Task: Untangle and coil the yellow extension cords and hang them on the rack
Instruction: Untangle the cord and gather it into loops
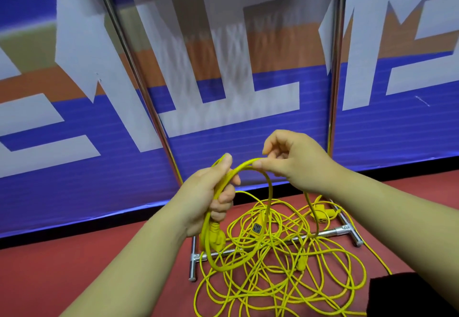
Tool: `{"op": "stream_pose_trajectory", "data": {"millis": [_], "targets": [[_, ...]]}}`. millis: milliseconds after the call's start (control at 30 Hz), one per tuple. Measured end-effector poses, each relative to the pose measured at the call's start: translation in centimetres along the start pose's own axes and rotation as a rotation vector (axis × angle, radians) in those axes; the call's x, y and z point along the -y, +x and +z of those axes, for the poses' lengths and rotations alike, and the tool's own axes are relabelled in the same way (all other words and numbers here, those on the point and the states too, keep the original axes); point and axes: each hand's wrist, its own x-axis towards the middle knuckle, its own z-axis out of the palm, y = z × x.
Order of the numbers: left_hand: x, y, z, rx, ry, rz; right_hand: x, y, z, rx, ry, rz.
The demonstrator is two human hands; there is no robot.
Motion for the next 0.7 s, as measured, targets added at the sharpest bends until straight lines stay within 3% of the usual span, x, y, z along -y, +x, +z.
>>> {"op": "stream_pose_trajectory", "data": {"millis": [200, 333, 533, 700], "targets": [[-0.8, -0.2, -1.0, -0.036, 0.011, 0.09, -1.4, -0.6, -1.1, 0.361, 0.185, 0.166], [-1.4, -0.3, -2.3, -0.048, -0.137, 0.09, -2.4, -1.2, -1.5, 0.517, 0.051, 0.212], [0.0, 0.3, -3.3, -0.059, -0.076, 0.079, -1.7, -0.9, -2.1, 0.307, -0.078, 0.227], [1.4, 0.9, -3.5, -0.095, 0.18, 0.074, -0.3, -0.8, -1.7, 0.125, -0.008, 0.226]]}}
